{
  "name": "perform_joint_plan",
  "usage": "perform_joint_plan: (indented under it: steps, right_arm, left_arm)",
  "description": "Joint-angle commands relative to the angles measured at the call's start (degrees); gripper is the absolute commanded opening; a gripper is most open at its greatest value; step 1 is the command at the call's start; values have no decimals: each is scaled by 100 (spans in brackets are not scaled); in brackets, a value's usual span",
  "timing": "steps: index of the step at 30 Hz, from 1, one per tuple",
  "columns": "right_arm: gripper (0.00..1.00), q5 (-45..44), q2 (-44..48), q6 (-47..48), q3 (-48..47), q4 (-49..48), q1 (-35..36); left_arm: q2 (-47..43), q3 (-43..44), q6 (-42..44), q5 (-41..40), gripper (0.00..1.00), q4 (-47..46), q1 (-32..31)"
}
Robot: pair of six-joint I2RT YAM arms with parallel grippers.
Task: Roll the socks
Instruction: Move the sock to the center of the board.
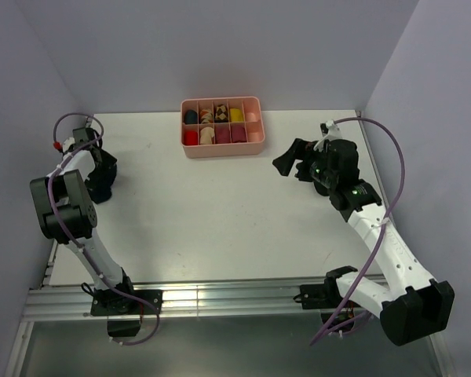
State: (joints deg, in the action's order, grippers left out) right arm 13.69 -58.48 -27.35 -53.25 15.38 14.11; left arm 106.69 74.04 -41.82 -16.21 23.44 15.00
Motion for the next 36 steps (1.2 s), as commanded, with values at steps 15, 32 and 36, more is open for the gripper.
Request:
perform_joint_plan:
  steps: [15,32,36]
  right_arm:
    - [97,309,187,283,359,36,153]
    - [93,546,320,336,527,71,162]
    - [91,696,267,257,588,-17,162]
  left_arm:
    - [-69,-900,-1001,1329,86,547,-911]
    - [-1616,-504,-1076,68,85,1549,-4489]
    - [-1854,-873,503,-427,82,1129,-4480]
